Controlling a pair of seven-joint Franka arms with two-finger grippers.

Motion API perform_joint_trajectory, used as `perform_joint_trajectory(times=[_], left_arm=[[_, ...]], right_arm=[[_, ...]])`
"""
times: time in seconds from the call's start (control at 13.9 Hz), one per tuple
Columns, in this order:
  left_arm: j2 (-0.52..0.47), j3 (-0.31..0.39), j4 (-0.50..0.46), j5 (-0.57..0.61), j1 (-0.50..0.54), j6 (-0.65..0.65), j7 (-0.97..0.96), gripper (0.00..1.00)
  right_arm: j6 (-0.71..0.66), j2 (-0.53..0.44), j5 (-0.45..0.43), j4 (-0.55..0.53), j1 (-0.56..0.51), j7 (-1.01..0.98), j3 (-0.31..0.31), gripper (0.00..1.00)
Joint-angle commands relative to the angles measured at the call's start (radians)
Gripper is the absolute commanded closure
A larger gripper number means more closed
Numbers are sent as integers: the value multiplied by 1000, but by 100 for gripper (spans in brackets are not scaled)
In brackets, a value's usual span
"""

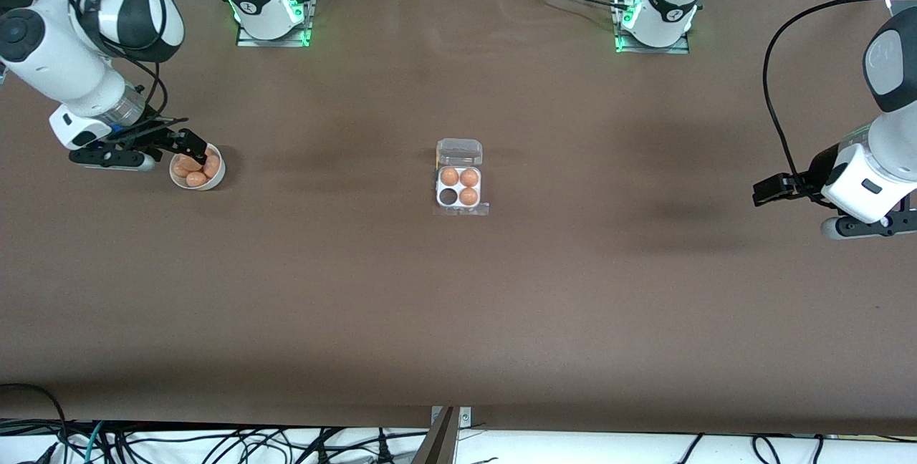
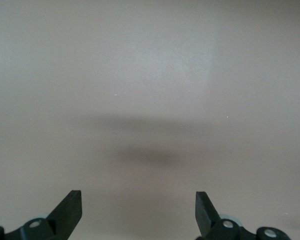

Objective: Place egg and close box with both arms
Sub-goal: 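Move the right gripper over the white egg bowl and lower it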

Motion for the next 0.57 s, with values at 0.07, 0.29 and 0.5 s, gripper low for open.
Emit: perform_joint_trajectory(times=[0.07,0.29,0.5], left_arm=[[7,-1,22,-18,2,-5,17,0],[7,-1,20,-18,2,-5,17,0],[7,-1,20,-18,2,-5,17,0]], right_arm=[[257,-43,-3,-201,-6,-210,-94,0],[282,-11,-1,-221,-7,-267,-110,0],[299,26,-1,-221,-6,-359,-154,0]])
